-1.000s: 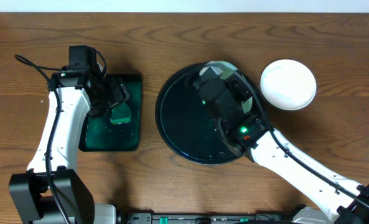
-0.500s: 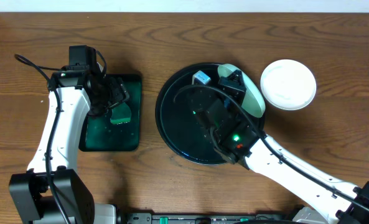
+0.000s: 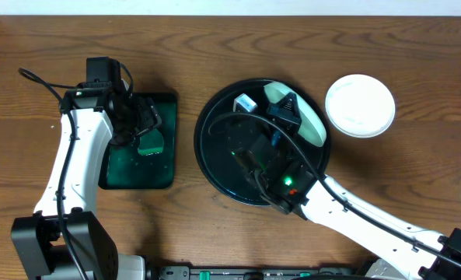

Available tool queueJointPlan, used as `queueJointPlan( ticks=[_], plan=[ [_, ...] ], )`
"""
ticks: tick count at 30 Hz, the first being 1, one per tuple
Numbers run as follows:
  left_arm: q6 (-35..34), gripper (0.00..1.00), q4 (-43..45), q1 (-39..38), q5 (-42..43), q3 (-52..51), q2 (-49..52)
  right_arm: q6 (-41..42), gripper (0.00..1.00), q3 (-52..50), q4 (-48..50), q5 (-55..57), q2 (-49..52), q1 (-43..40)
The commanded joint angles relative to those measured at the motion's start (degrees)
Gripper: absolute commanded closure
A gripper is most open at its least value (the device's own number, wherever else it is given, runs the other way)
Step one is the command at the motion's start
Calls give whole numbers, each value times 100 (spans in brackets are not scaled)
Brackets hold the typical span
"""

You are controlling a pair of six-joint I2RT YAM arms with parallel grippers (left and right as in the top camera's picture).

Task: Clean dirty plates on tray and stack at the side
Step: 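Lift the plate off the tray edge with the right gripper, then place the plate onto the plate stack right of the tray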

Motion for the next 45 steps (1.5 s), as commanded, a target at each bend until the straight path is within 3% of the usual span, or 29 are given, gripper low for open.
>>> queueJointPlan(
  ticks=[1,4,11,15,25,37,45],
  plan=[
    [76,18,-42,-24,2,-20,-26,568,99,-13,-46,306,28,24],
    [76,18,-44,-24,2,-20,-26,1419,99,-13,-302,-26,28,-20],
    [79,18,-55,-24,2,-20,-26,5720,99,-13,-1475,-1792,28,-785],
    [79,18,-55,-24,2,-20,-26,6631,99,0,-1349,-2238,-4,-1222],
    [76,18,-48,-24,0,-20,-26,8168,99,28,-1475,-3464,-83,-3180],
    [74,18,-48,-24,2,-20,-24,8522,99,11,-1893,-4690,13,-5589],
    [76,18,-48,-24,0,-20,-24,8518,99,2,-1742,-5165,645,-6177]
  ],
)
